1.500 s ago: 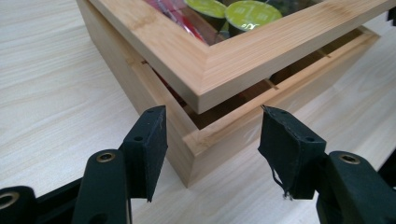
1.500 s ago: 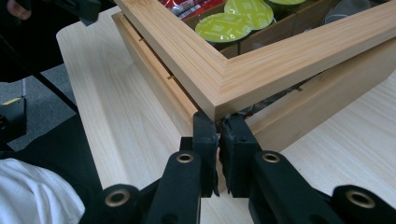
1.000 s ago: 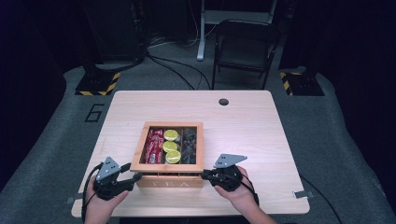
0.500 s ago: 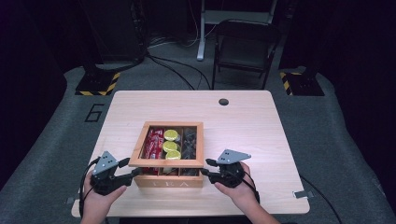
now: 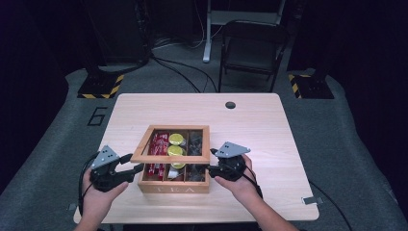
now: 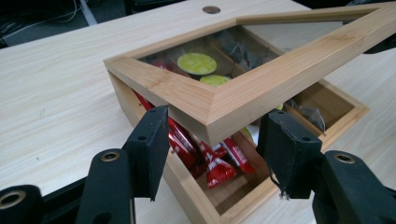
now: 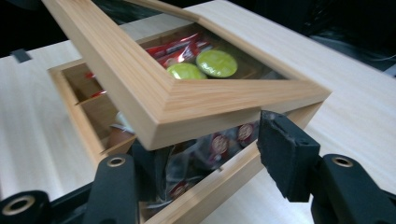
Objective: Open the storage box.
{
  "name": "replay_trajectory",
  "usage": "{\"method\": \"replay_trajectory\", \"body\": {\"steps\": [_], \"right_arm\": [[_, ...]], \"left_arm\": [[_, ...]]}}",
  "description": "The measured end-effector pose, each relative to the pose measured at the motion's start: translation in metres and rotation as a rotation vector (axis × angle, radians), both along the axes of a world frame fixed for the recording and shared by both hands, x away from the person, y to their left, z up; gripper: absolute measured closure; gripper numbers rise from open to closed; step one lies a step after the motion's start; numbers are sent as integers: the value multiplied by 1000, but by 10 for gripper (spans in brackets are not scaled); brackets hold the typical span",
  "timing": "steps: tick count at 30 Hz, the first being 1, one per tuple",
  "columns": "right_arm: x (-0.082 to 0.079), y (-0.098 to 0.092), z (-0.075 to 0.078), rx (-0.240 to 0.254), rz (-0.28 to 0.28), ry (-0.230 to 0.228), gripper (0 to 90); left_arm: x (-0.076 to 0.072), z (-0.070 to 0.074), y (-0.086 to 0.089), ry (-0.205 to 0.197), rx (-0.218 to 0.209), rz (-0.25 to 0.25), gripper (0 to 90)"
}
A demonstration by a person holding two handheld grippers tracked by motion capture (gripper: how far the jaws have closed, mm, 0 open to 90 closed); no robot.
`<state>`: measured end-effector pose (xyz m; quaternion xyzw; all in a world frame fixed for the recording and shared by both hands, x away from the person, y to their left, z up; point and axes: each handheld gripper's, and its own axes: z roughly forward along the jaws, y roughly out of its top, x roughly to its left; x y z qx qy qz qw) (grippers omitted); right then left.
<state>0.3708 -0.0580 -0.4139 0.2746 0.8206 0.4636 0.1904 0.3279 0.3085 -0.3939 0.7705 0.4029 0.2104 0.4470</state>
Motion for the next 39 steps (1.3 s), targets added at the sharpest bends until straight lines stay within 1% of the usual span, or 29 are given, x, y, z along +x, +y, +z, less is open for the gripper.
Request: {"method": "replay_trajectory", "body": {"steps": [1,2,4,6,7,8,10,11,12,13,15,16,17,19,22,23,24,25,29,31,32,34,36,39], "right_arm": [[1,0,1,-3,-6,-3,452],[3,1,1,7,-16,-10,452],[7,0,3,19,-18,-12,456],[9,0,5,39,-28,-15,461],[10,-1,6,40,-23,-15,464],[11,-1,7,51,-24,-18,469],[14,-1,11,57,-15,-20,471],[15,0,12,66,-22,-20,470],[17,-1,13,58,-16,-25,470],[18,0,14,56,-17,-21,470],[22,0,14,61,-23,-26,474],[25,0,14,62,-30,-9,477],[27,0,14,65,-30,-10,479],[32,0,13,76,-38,4,482],[38,1,14,72,-40,3,490],[40,1,14,71,-40,2,496],[43,1,13,69,-40,-1,499],[45,1,13,80,-54,8,500],[53,0,11,80,-55,19,523],[55,0,12,81,-55,23,531],[55,-1,12,78,-46,20,533],[55,0,13,79,-53,12,539],[57,-1,13,79,-46,4,542],[60,-4,13,101,-29,10,541]], "left_arm": [[1,2,0,0,-7,1,435],[2,4,1,2,-13,1,435],[4,7,1,1,-29,10,435],[6,10,1,-5,-30,6,435],[6,10,1,-10,-40,14,436],[7,12,1,-7,-39,9,435],[8,13,1,-7,-52,15,435],[9,14,1,-13,-58,20,436],[10,15,2,-12,-55,17,437],[10,16,1,-11,-59,21,437],[13,19,1,-7,-49,20,437],[13,20,0,-10,-50,24,437],[14,21,0,-11,-47,24,437],[15,22,-1,-15,-54,33,437],[18,25,0,-14,-59,34,438],[19,26,-1,-20,-63,35,438],[20,28,0,-15,-61,32,438],[20,29,-1,-15,-61,33,438],[22,31,-1,-25,-61,39,439],[23,32,-1,-28,-66,43,439],[23,32,-2,-32,-67,45,439],[24,33,-2,-37,-65,46,439],[25,33,-2,-43,-65,50,438],[26,34,-3,-53,-73,57,439]]}}
